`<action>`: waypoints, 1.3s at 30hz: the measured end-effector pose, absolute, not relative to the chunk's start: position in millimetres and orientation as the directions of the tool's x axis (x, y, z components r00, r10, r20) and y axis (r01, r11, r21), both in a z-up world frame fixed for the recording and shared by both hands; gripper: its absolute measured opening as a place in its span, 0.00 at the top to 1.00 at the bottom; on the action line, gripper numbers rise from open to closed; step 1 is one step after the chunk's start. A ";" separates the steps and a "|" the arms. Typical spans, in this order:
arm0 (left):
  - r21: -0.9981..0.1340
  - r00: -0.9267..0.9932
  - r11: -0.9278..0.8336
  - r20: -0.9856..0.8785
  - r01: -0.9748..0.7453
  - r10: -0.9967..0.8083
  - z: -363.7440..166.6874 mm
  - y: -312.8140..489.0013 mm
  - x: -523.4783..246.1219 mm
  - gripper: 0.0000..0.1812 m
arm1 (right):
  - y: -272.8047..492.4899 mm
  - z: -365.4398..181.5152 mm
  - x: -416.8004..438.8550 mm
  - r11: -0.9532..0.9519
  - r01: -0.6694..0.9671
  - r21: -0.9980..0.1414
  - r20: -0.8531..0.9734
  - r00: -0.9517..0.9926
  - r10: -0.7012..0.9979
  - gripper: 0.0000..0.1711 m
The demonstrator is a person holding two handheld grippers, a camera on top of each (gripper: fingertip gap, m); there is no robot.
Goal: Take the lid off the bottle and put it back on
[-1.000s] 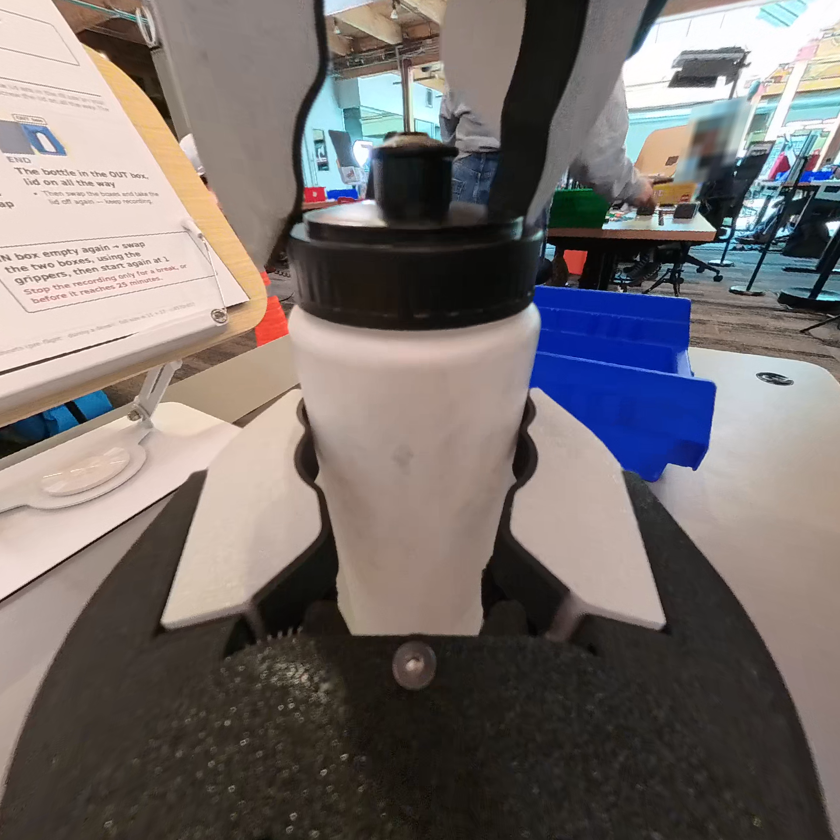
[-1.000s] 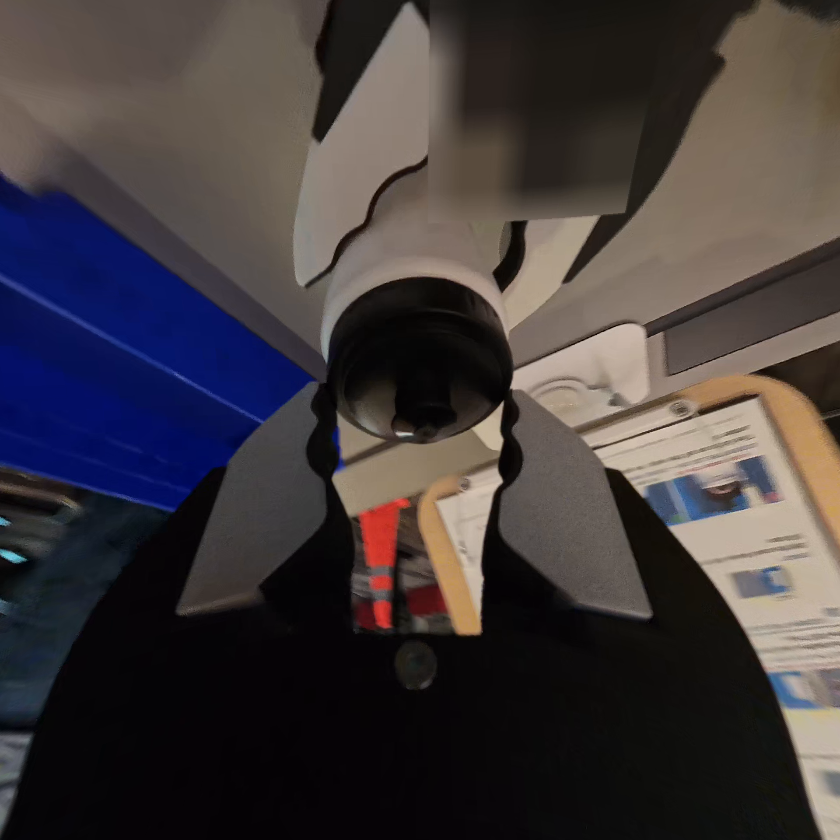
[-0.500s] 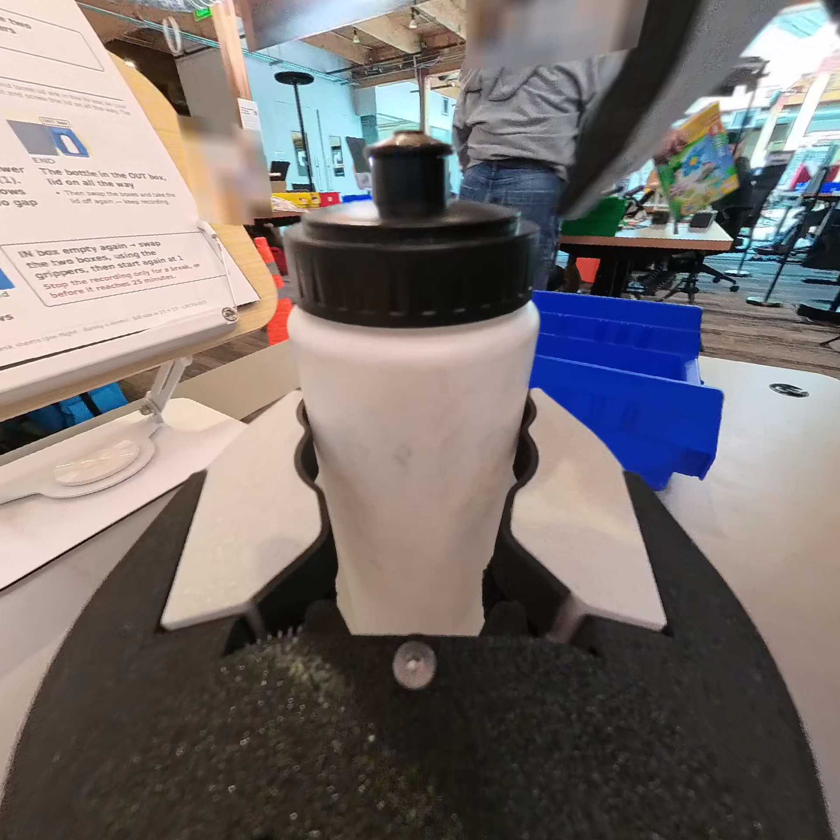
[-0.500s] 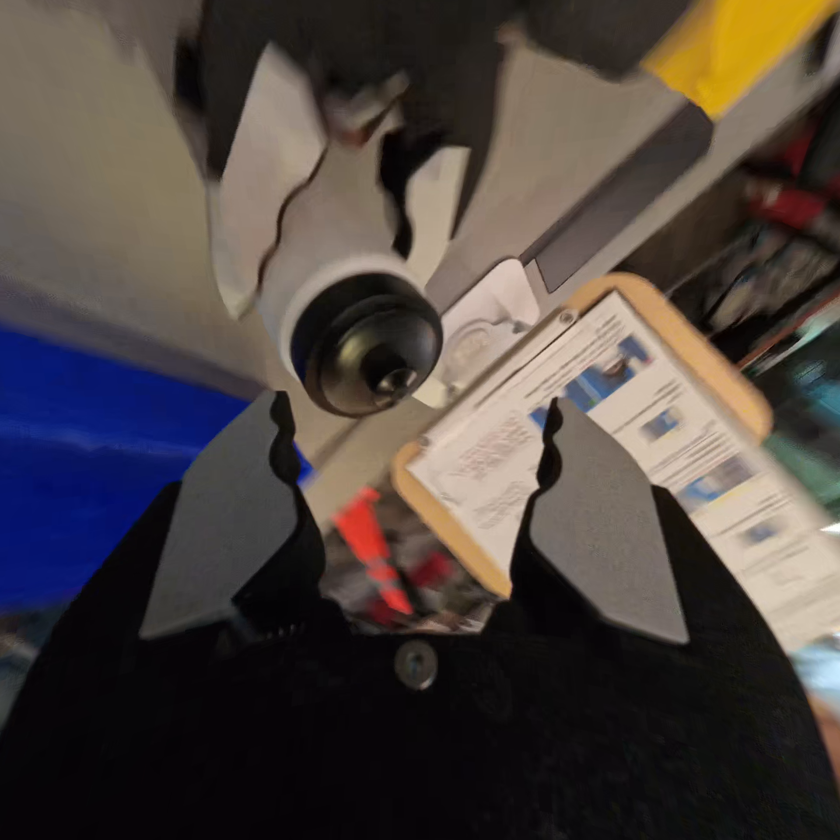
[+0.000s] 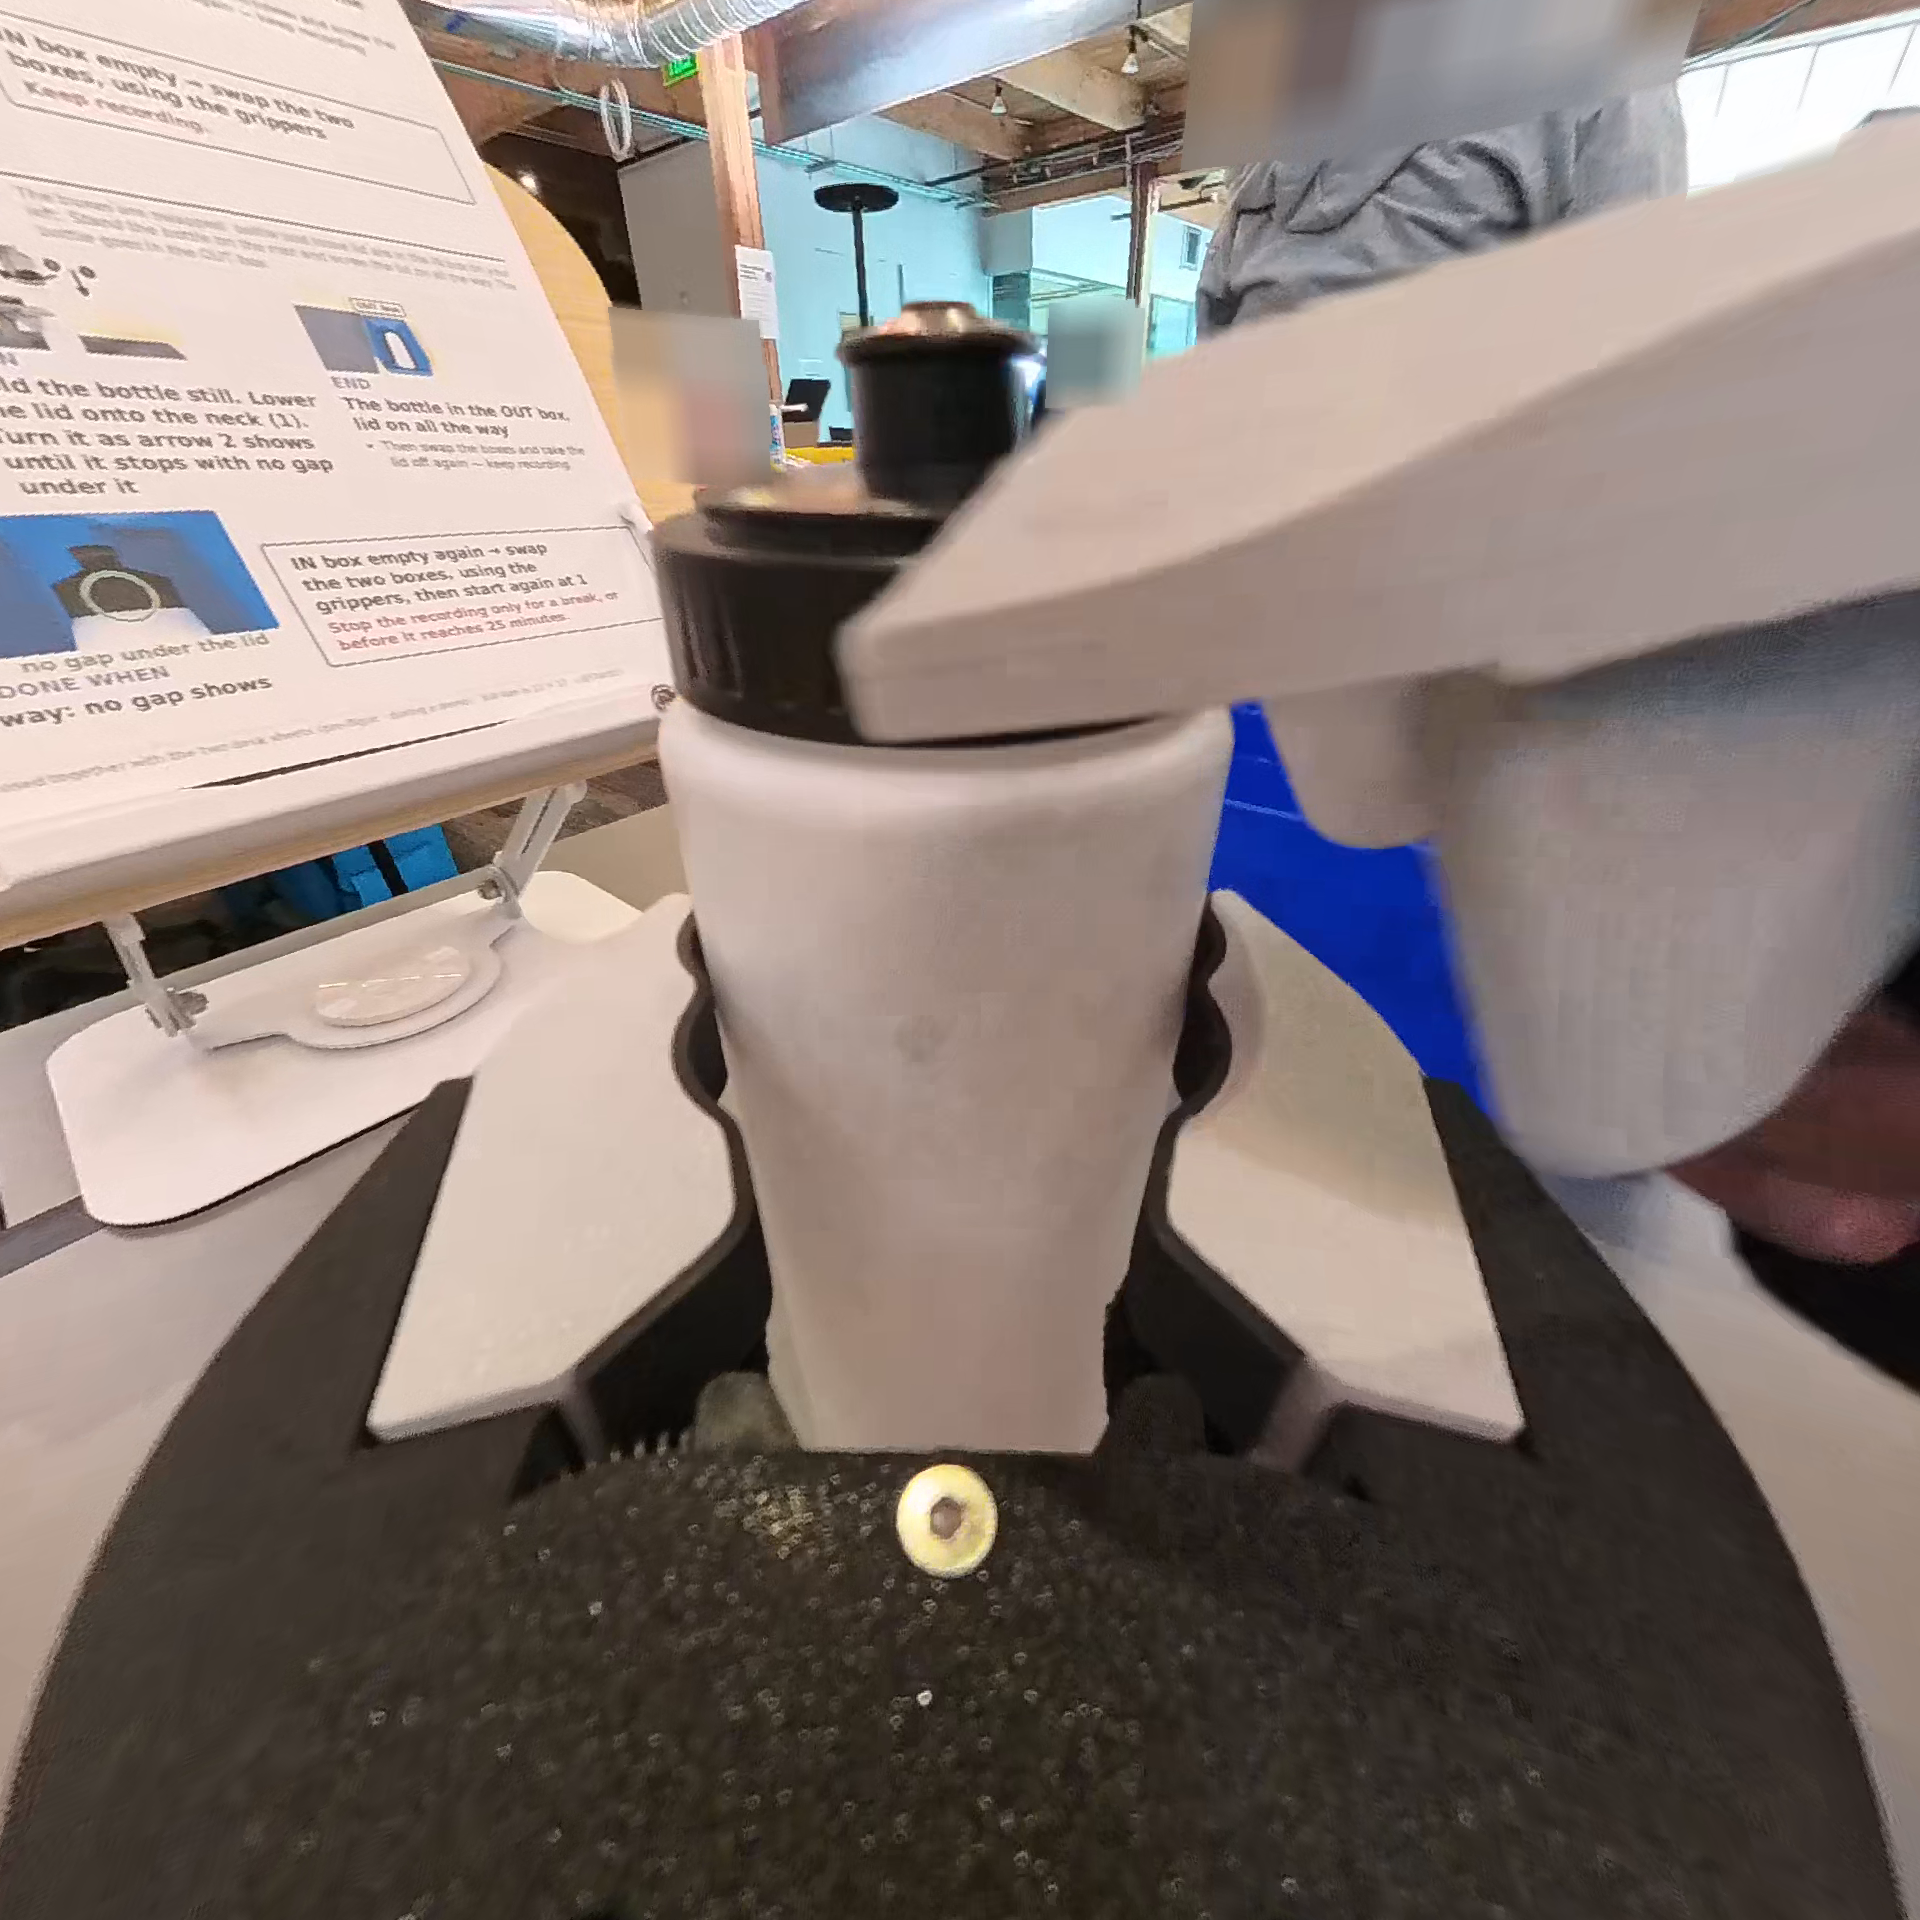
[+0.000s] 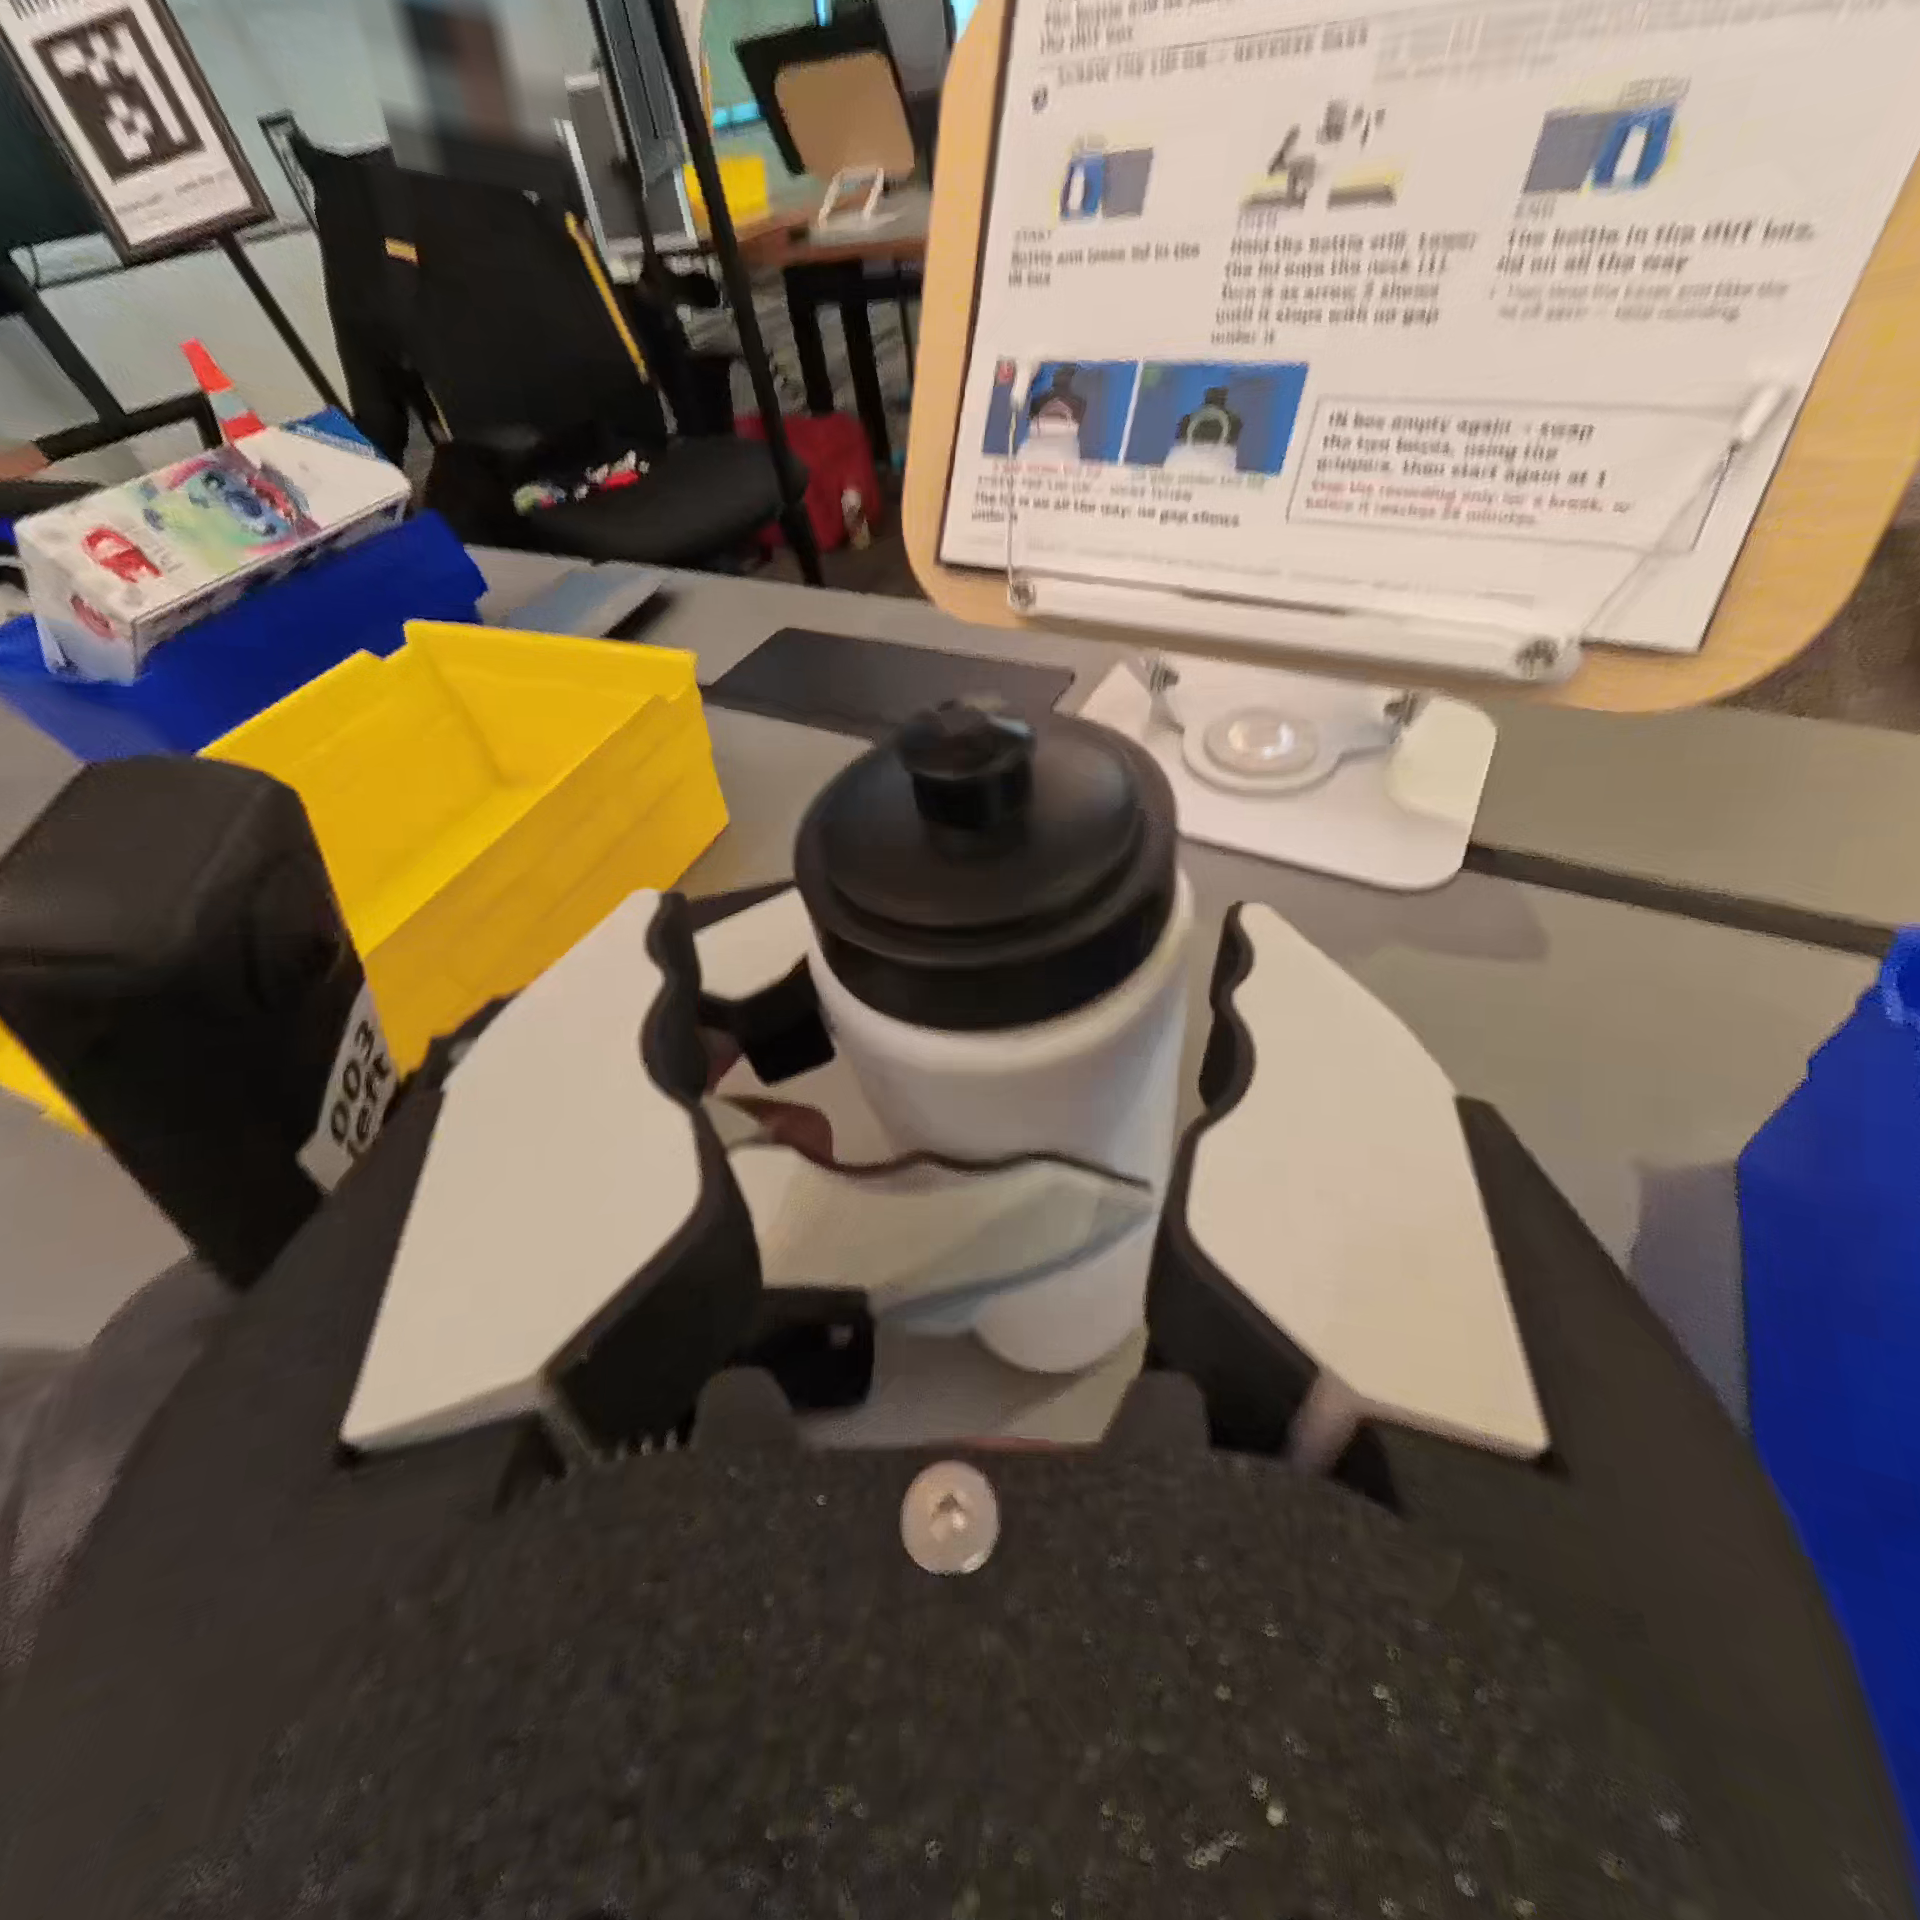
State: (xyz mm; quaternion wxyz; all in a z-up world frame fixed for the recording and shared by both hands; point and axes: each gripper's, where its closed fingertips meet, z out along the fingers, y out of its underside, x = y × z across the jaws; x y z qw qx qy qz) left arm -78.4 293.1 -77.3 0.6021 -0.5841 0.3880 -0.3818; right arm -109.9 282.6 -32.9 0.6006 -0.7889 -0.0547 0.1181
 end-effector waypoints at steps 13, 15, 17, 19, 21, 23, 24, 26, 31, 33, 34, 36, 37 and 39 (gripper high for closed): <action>-1.000 0.312 0.009 -0.002 0.021 -0.950 -77.6 294.7 -79.7 0.53 | 296.8 -33.2 -109.8 -0.276 0.269 -0.923 -0.001 0.714 0.700 0.58; -1.000 0.287 0.010 -0.002 0.028 -0.958 -77.5 293.5 -79.7 0.53 | 294.1 -34.1 -110.4 -0.265 0.367 -0.892 0.002 0.589 0.808 0.58; -0.999 0.258 0.006 0.002 0.033 -0.966 -77.4 292.0 -79.5 0.53 | 291.8 -35.1 -109.9 -0.239 0.450 -0.860 -0.011 0.452 0.892 0.58; -0.999 0.231 0.005 0.004 0.038 -0.973 -77.3 290.4 -79.5 0.53 | 289.5 -35.7 -109.3 -0.168 0.527 -0.833 -0.002 0.300 0.954 0.58; -0.999 0.207 0.003 0.006 0.043 -0.978 -77.1 288.8 -79.7 0.53 | 287.2 -35.9 -109.0 -0.103 0.573 -0.813 -0.016 0.155 0.988 0.58; -0.999 0.182 0.001 0.006 0.043 -0.983 -77.1 287.9 -79.9 0.53 | 286.1 -35.9 -109.0 -0.035 0.596 -0.802 -0.025 0.025 0.999 0.58; -0.999 0.167 0.003 0.004 0.043 -0.986 -77.2 286.9 -79.9 0.53 | 285.0 -36.0 -108.9 -0.016 0.603 -0.798 -0.043 -0.032 0.999 0.58; -0.999 0.138 0.004 0.002 0.045 -0.990 -77.1 284.4 -79.8 0.53 | 282.0 -35.6 -108.5 0.030 0.605 -0.796 -0.074 -0.146 0.986 0.58; -0.999 0.104 0.004 0.001 0.055 -0.995 -76.9 280.8 -80.4 0.53 | 279.4 -35.3 -104.6 0.149 0.639 -0.755 -0.110 -0.348 0.931 0.58; -0.998 0.106 0.005 0.001 0.058 -0.994 -76.9 280.7 -80.4 0.53 | 278.9 -35.3 -105.1 0.164 0.644 -0.748 -0.104 -0.357 0.928 0.58; -0.998 0.108 0.002 0.004 0.057 -0.994 -77.0 281.0 -80.2 0.53 | 278.8 -34.8 -105.2 0.162 0.647 -0.745 -0.094 -0.343 0.934 0.58; -0.998 0.113 -0.003 0.009 0.055 -0.994 -77.3 281.5 -79.7 0.53 | 276.7 -28.5 -107.4 0.107 0.636 -0.765 -0.082 -0.260 0.962 0.56; -0.998 0.115 -0.006 0.013 0.057 -0.993 -77.5 281.5 -79.7 0.53 | 273.0 -23.5 -107.9 0.068 0.623 -0.780 -0.080 -0.206 0.975 0.52; -0.998 0.128 -0.008 0.015 0.056 -0.992 -77.6 282.0 -79.6 0.53 | 268.5 -13.1 -108.1 0.009 0.587 -0.809 -0.029 -0.056 0.998 0.46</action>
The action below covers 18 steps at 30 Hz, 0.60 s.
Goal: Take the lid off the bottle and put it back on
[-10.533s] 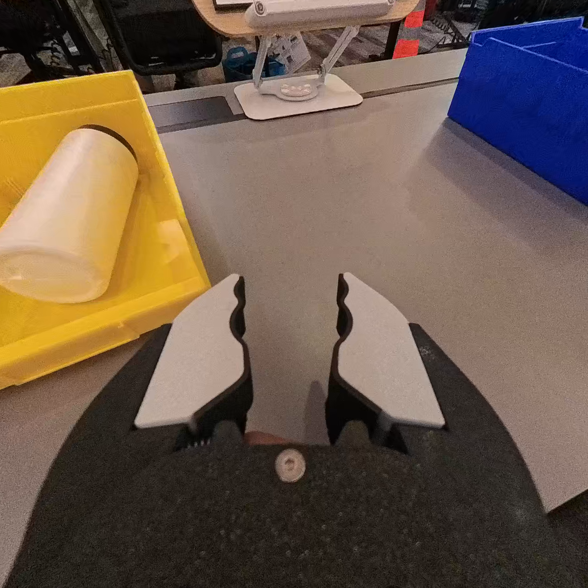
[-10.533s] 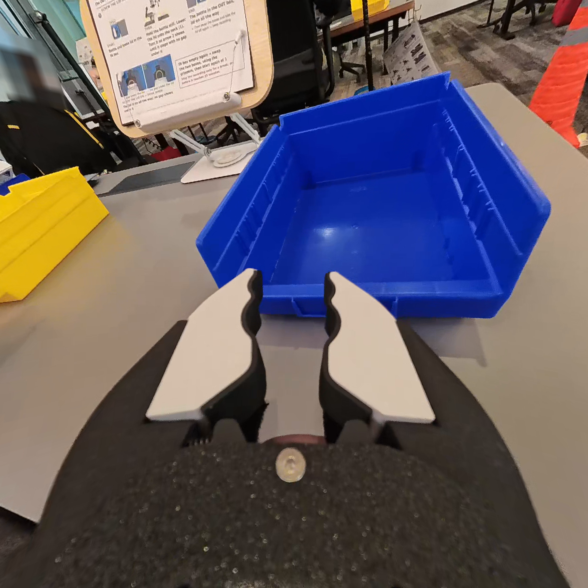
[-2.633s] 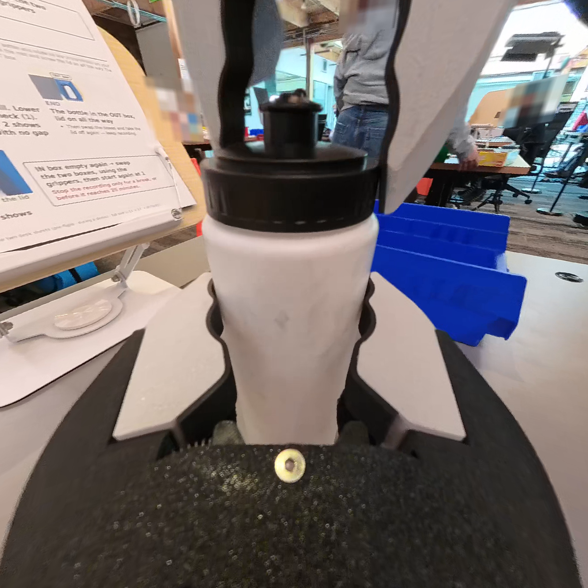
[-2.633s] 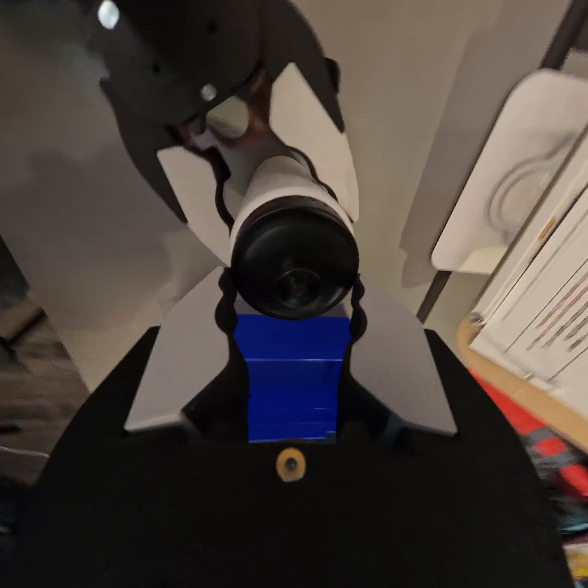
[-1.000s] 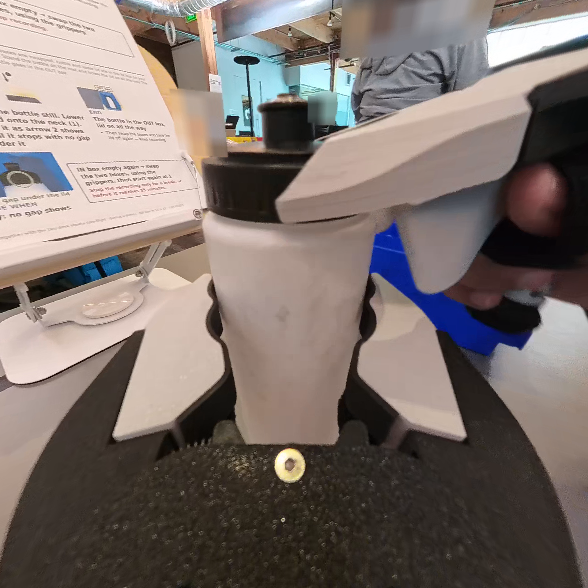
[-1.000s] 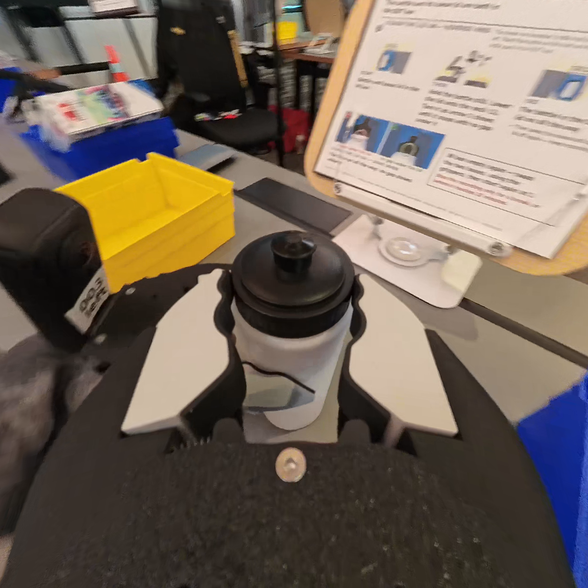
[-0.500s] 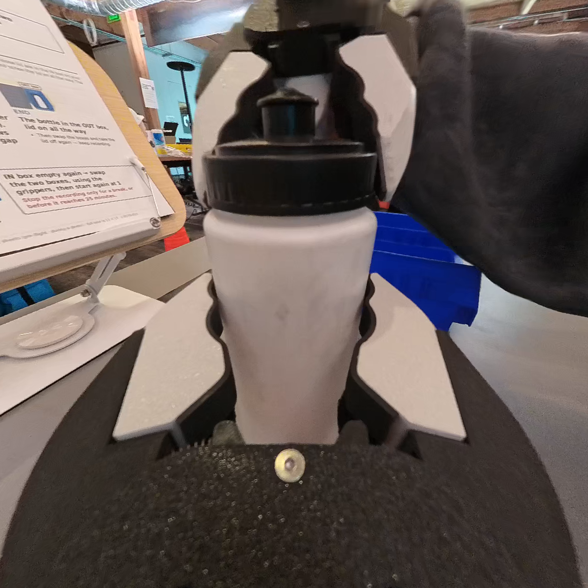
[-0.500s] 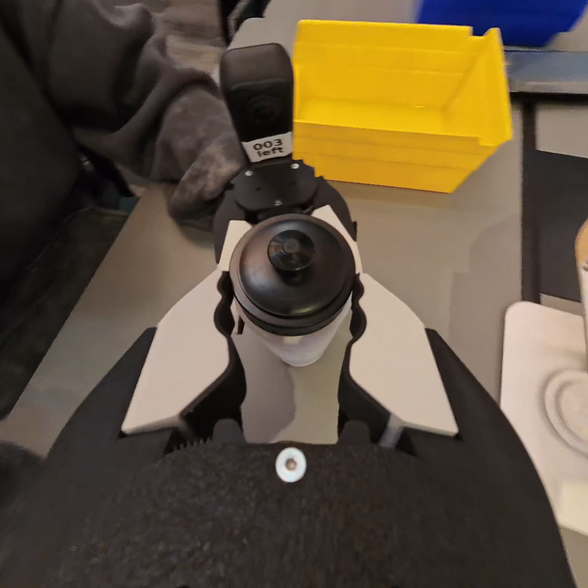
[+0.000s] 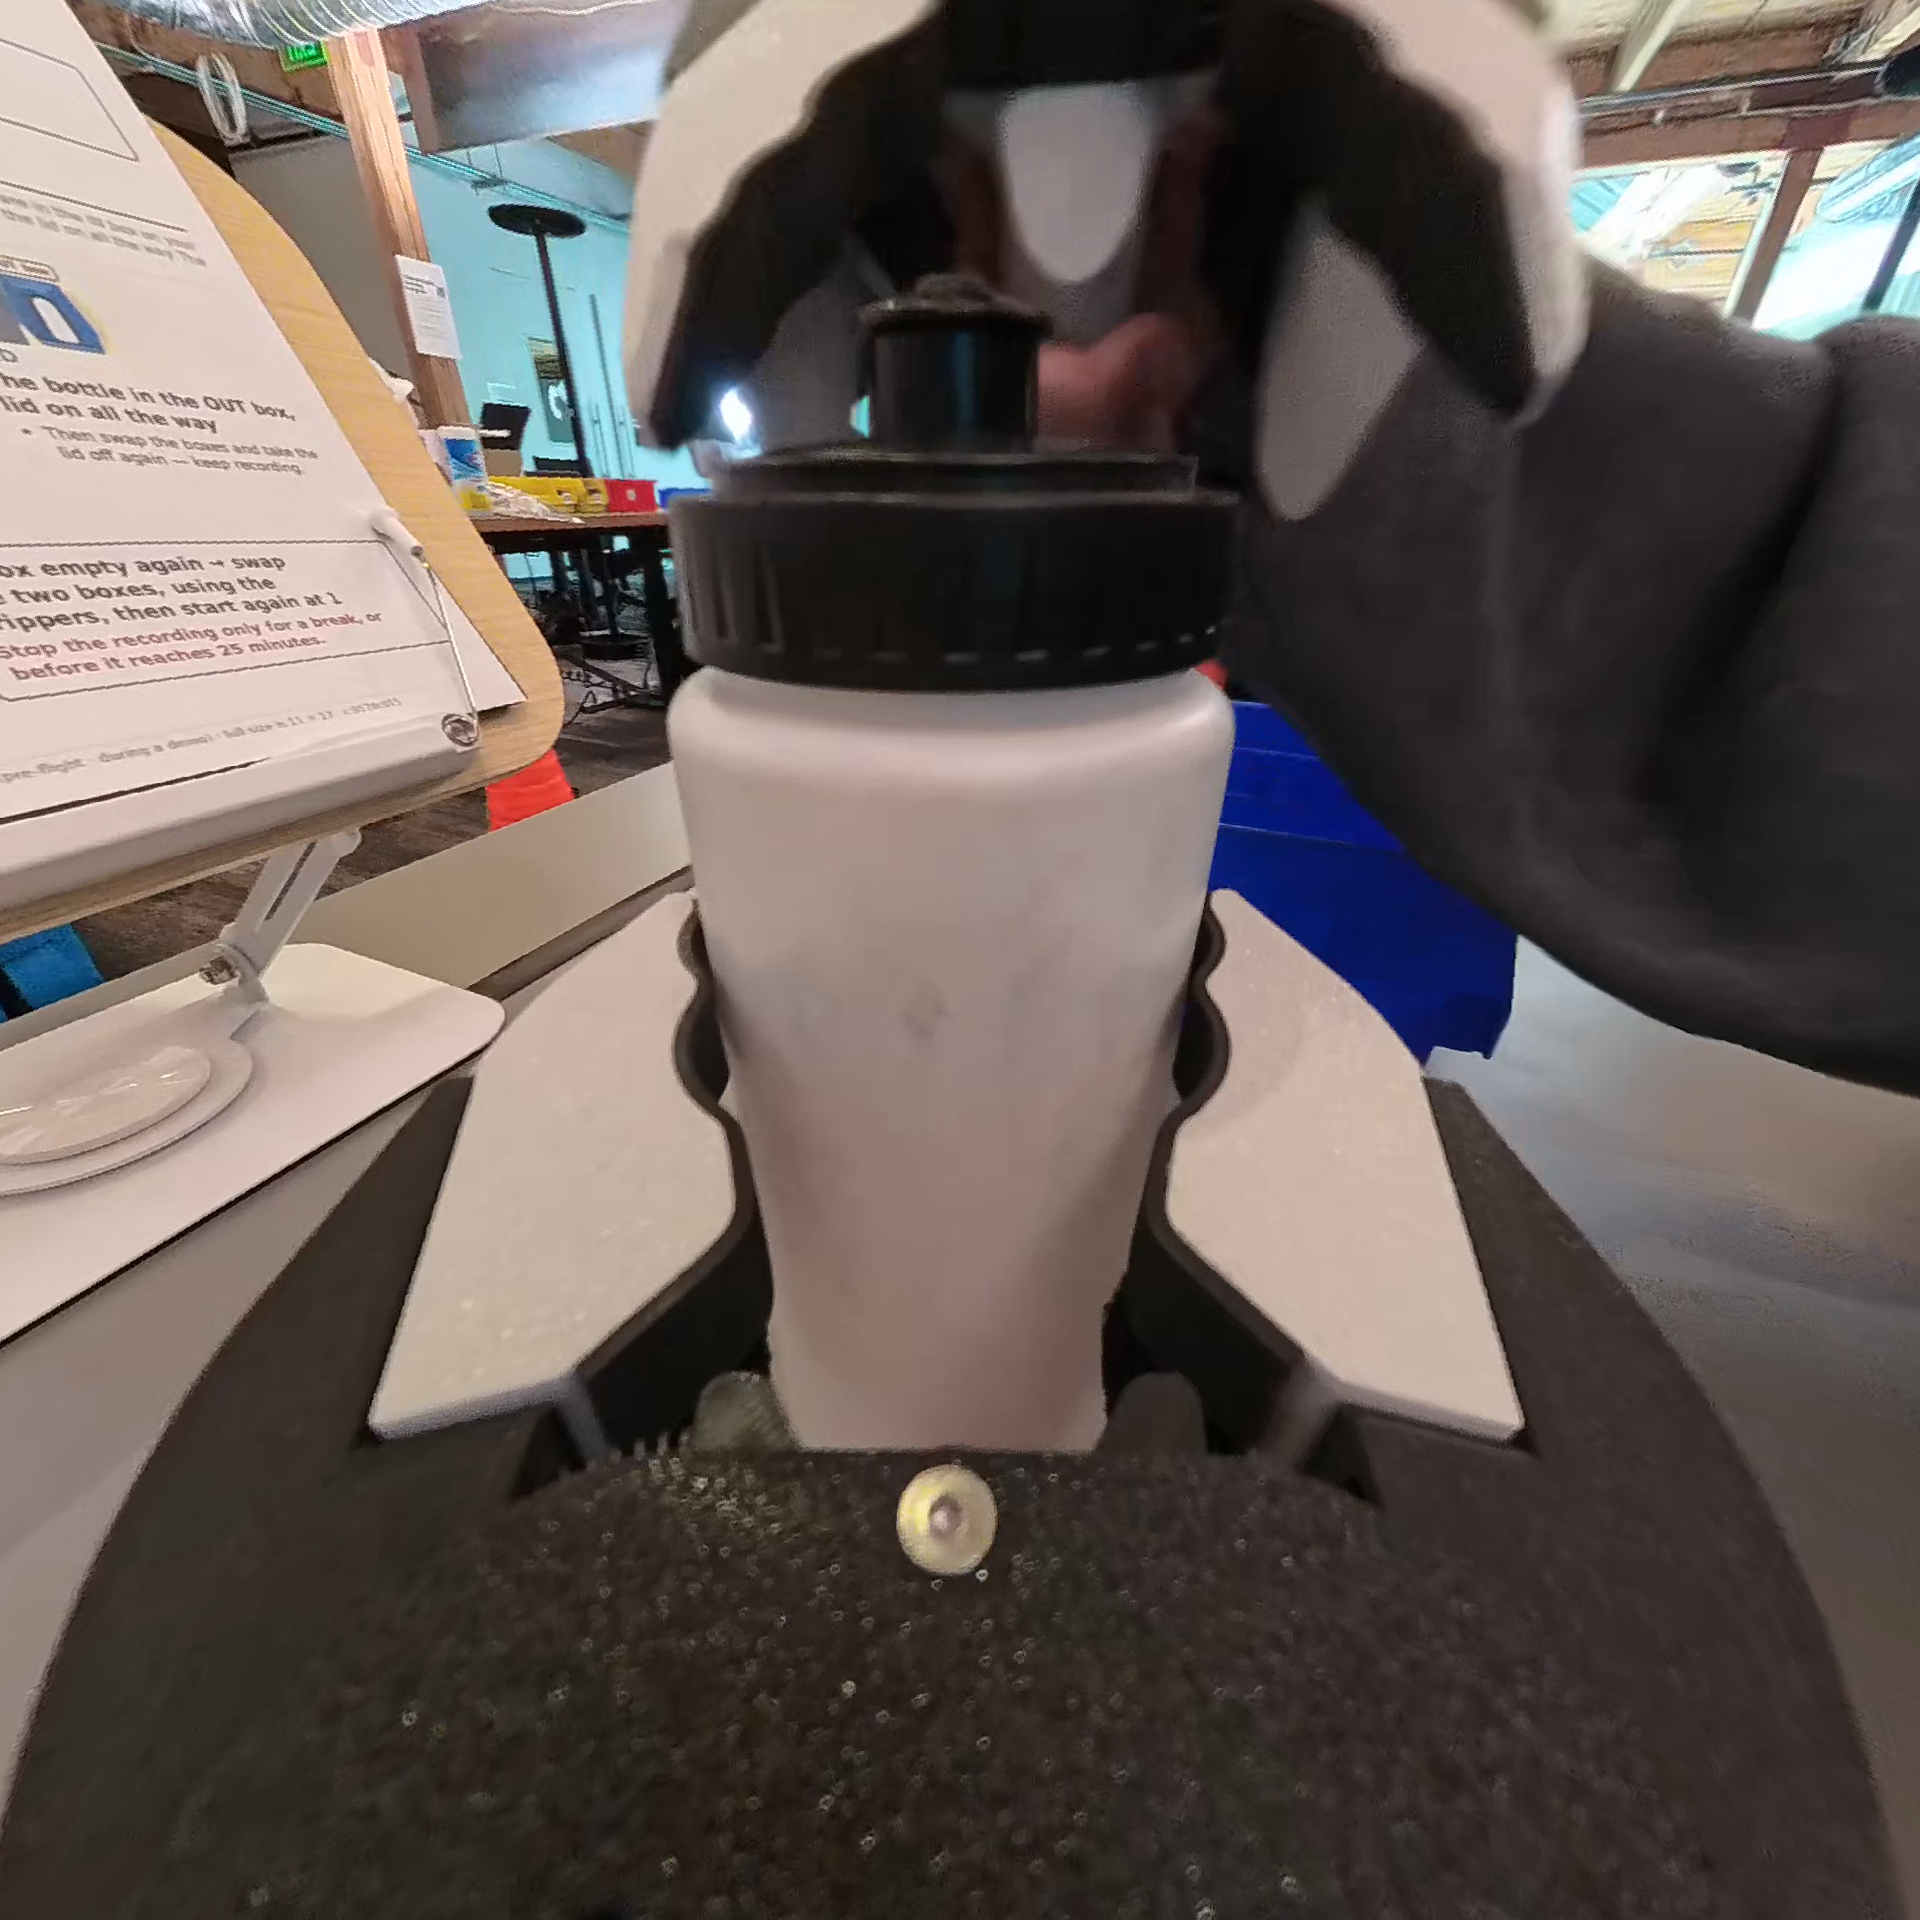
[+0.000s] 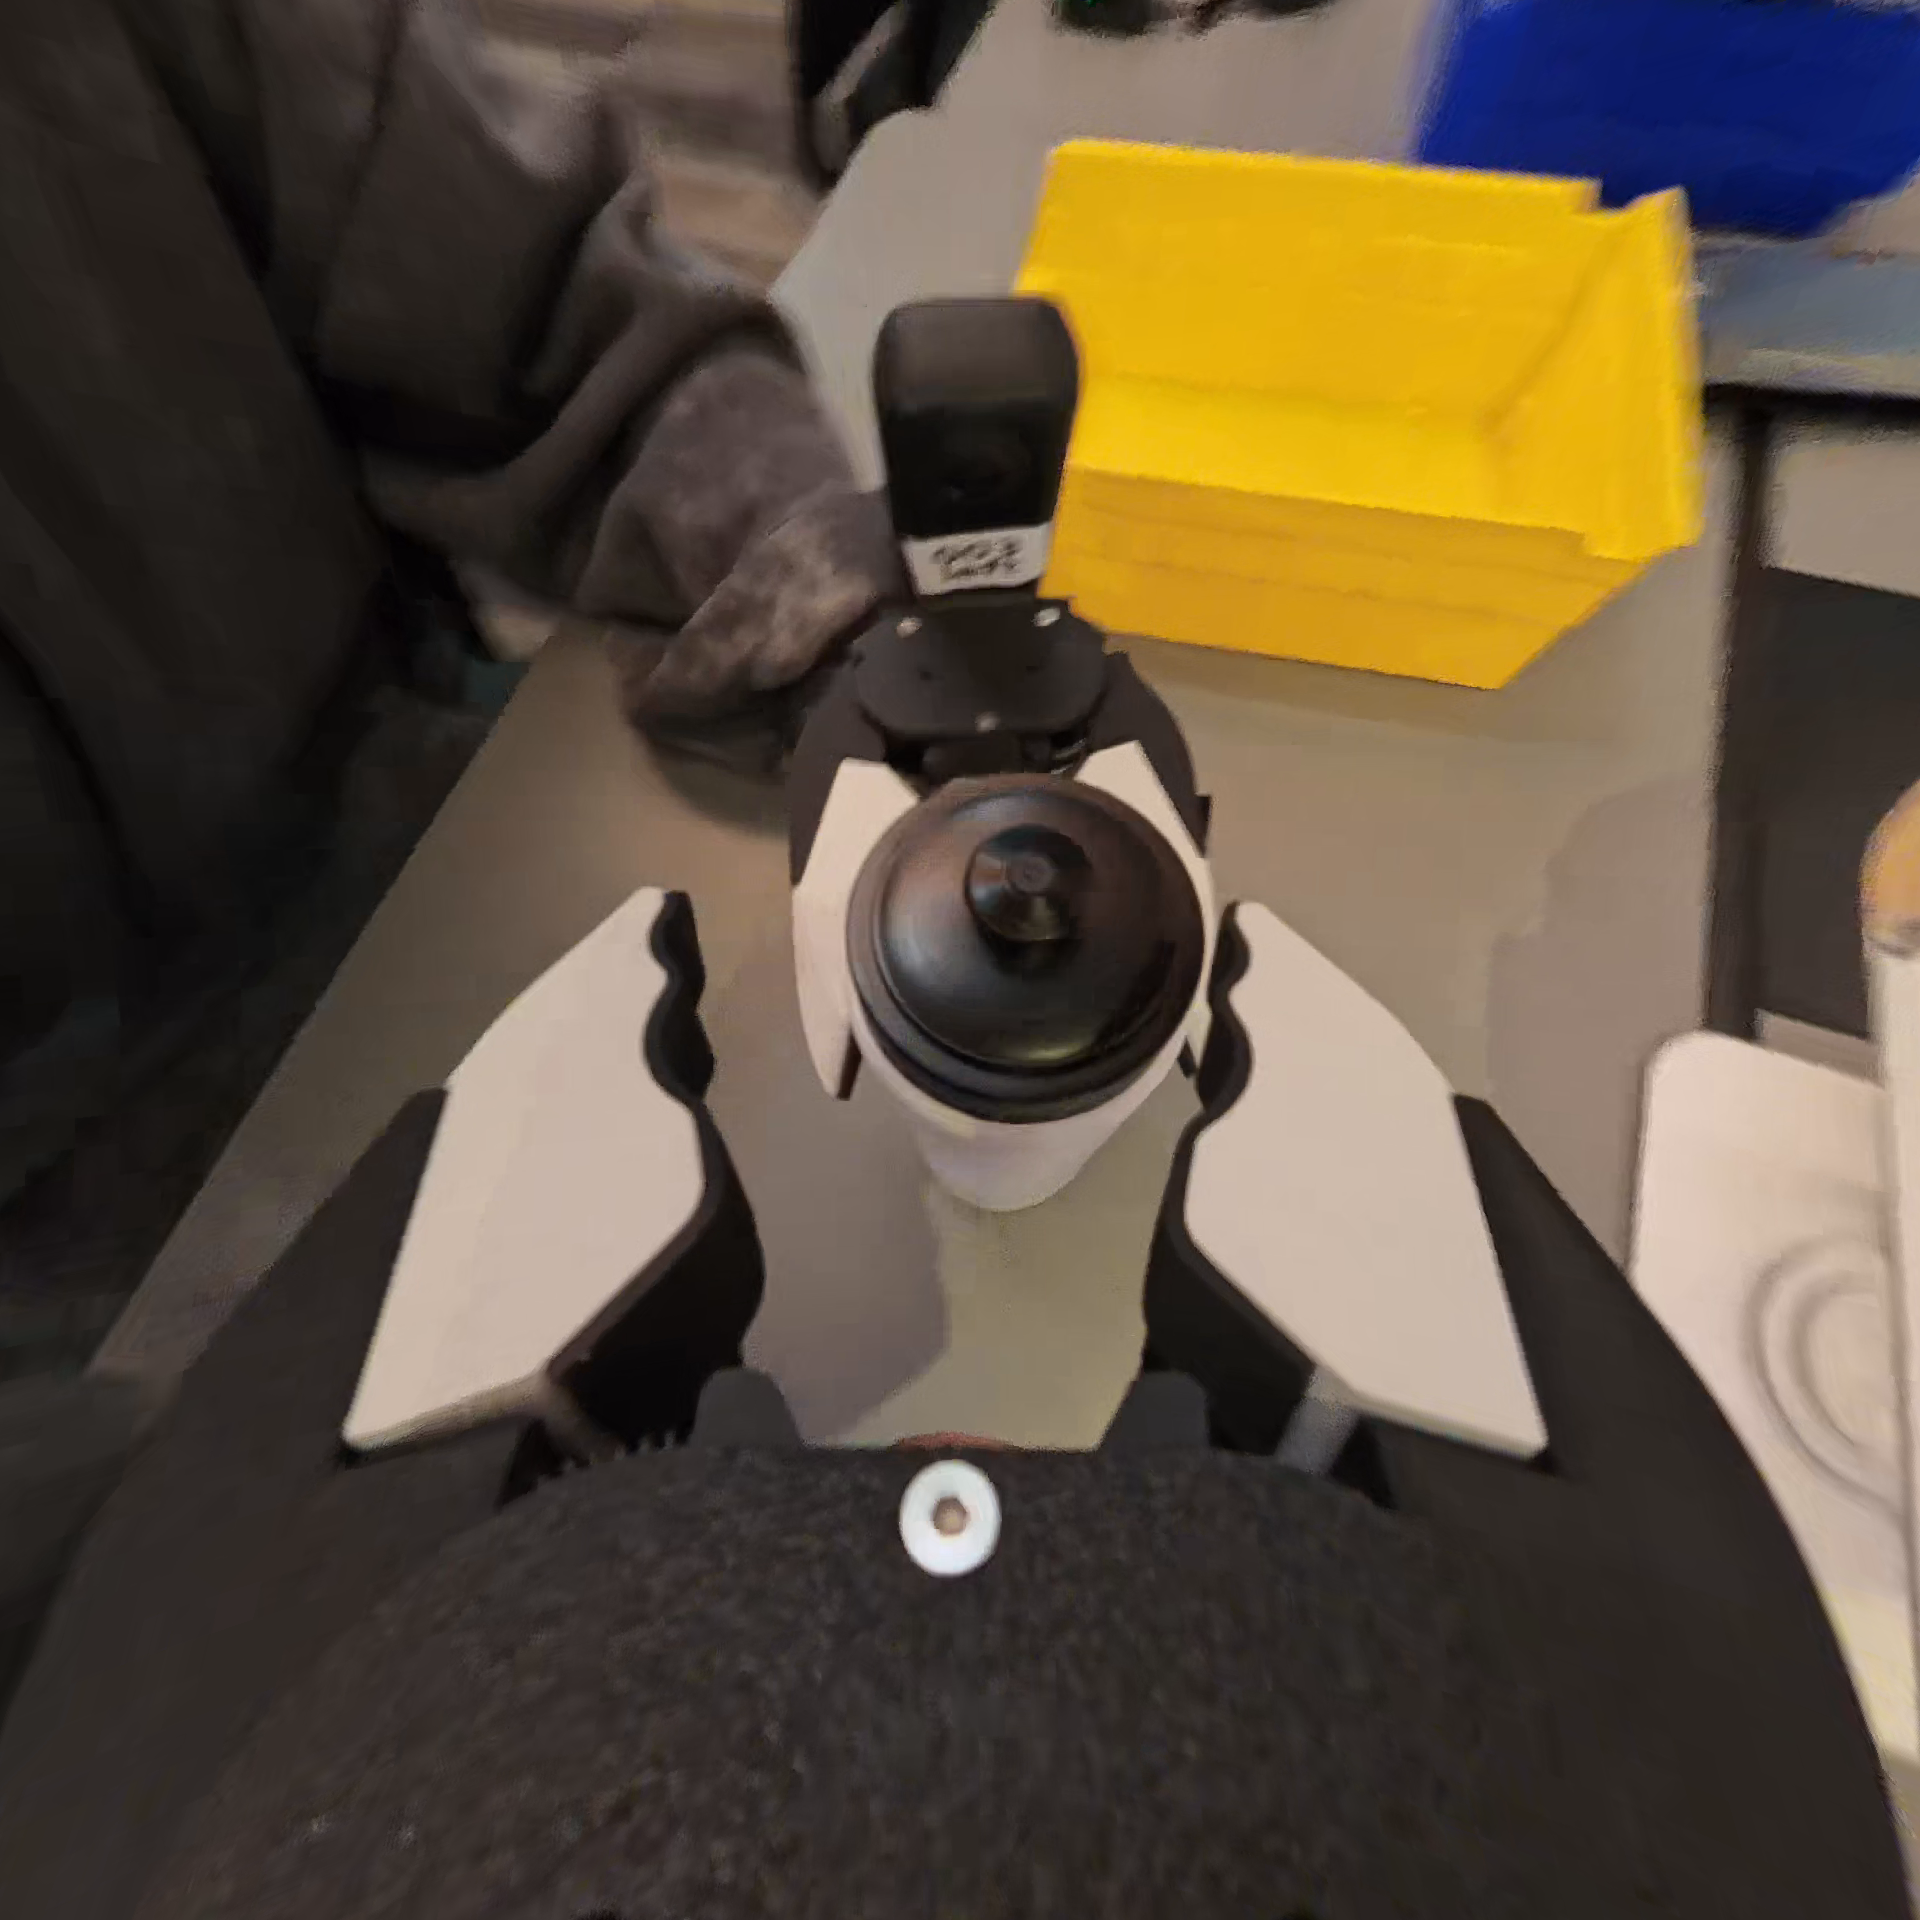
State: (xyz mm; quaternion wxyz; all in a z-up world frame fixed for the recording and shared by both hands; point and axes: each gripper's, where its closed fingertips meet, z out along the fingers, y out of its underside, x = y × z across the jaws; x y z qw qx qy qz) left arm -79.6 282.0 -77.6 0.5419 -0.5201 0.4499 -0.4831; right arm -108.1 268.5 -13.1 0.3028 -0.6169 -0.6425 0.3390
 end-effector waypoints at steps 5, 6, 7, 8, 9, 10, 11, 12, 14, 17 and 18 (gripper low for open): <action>-0.998 0.201 -0.002 0.014 0.061 -0.979 -77.3 285.2 -80.4 0.53 | 265.8 0.9 -104.2 -0.110 0.458 -0.882 0.144 0.484 0.863 0.44; -0.998 0.224 0.000 0.014 0.062 -0.975 -77.2 286.2 -81.0 0.53 | 268.3 0.5 -99.4 -0.150 0.413 -0.898 0.153 0.613 0.775 0.44; -0.998 0.248 0.002 0.014 0.062 -0.969 -77.2 286.9 -82.0 0.53 | 270.8 -1.9 -90.1 -0.193 0.369 -0.909 0.160 0.737 0.657 0.43; -0.998 0.272 0.004 0.013 0.060 -0.962 -77.2 287.3 -82.9 0.53 | 270.6 -8.4 -76.5 -0.252 0.312 -0.916 0.146 0.845 0.515 0.44; -0.998 0.290 0.006 0.010 0.056 -0.957 -77.3 287.5 -83.6 0.53 | 266.7 -17.2 -69.3 -0.302 0.244 -0.922 0.109 0.909 0.402 0.44; -0.999 0.304 0.007 0.010 0.054 -0.953 -77.3 287.6 -84.1 0.53 | 260.7 -24.3 -72.5 -0.326 0.178 -0.928 0.057 0.936 0.347 0.42; -0.999 0.314 0.008 0.009 0.053 -0.949 -77.3 287.7 -84.5 0.53 | 256.9 -26.5 -79.4 -0.309 0.102 -0.946 0.004 0.954 0.301 0.42; -0.999 0.321 0.010 0.007 0.053 -0.947 -77.3 288.0 -84.7 0.53 | 254.4 -26.7 -88.1 -0.270 0.049 -0.962 -0.026 0.963 0.268 0.43; -0.998 0.327 0.011 0.007 0.054 -0.945 -77.3 288.2 -84.8 0.53 | 254.1 -25.5 -100.0 -0.205 -0.006 -0.979 -0.046 0.980 0.193 0.45; -0.998 0.329 0.013 0.005 0.054 -0.944 -77.3 288.1 -85.0 0.53 | 267.8 -21.4 -107.9 -0.144 -0.031 -0.989 -0.047 0.993 0.107 0.47; -0.998 0.329 0.014 0.005 0.054 -0.944 -77.3 288.1 -84.9 0.53 | 274.9 -22.5 -108.6 -0.145 -0.030 -0.989 -0.044 0.995 0.092 0.47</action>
